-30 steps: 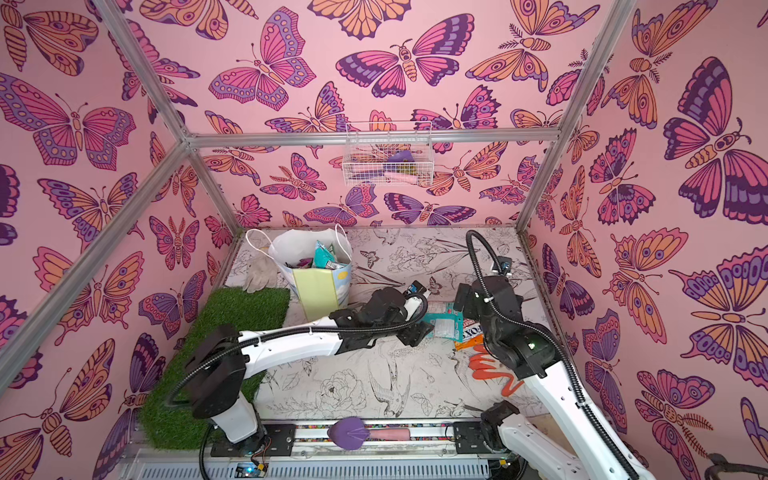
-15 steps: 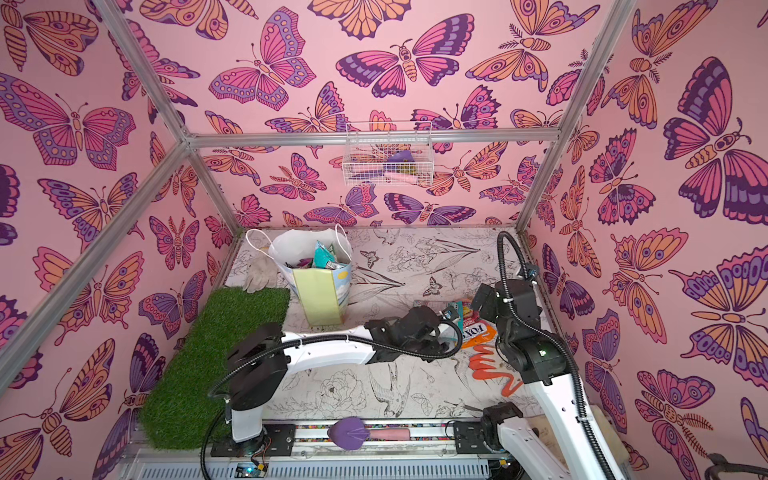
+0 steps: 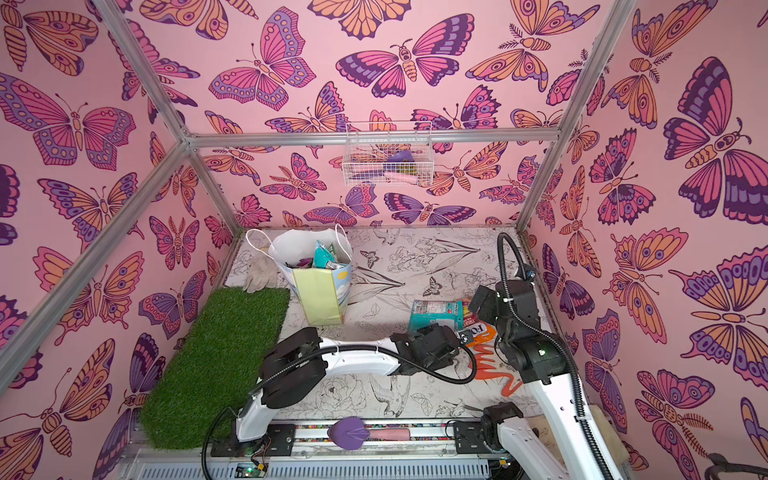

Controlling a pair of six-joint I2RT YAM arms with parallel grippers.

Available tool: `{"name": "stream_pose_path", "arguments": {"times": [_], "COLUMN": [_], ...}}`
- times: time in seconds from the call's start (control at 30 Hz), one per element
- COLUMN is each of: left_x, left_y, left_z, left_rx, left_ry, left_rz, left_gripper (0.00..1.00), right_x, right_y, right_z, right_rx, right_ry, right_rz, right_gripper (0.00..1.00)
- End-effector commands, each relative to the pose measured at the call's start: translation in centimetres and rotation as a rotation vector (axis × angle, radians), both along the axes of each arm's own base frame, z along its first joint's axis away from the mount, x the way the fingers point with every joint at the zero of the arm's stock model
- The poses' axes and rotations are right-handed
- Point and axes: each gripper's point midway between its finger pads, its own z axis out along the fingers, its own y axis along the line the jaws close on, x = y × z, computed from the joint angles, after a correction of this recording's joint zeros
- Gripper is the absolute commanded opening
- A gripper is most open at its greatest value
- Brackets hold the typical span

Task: Place the snacks into the paper bag
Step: 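Lower the left gripper onto the remaining teal Fox's bag and close it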

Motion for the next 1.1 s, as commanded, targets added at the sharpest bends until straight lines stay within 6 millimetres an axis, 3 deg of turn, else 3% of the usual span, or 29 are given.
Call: {"name": "stream_pose_path", "arguments": {"times": [0.0, 1.07], "left_x": [0.7, 3.6], "left_y": [0.5, 0.5], "left_z": [-0.6, -5.7], "left_rx": [0.077, 0.218], "left_ry": [-0.074, -0.189], "left_rz": [0.015, 0.027], "left_gripper": [0.75, 0.73], "right_x": [-0.1, -0.1], "right_y": [-0.1, -0.2], "right_z": [-0.3, -0.7], "right_rx": [0.022, 0.042], "right_ry": [0.004, 0.001], "right_rz": [-0.011, -0.014], "right_gripper": [0.99, 0.99]}}
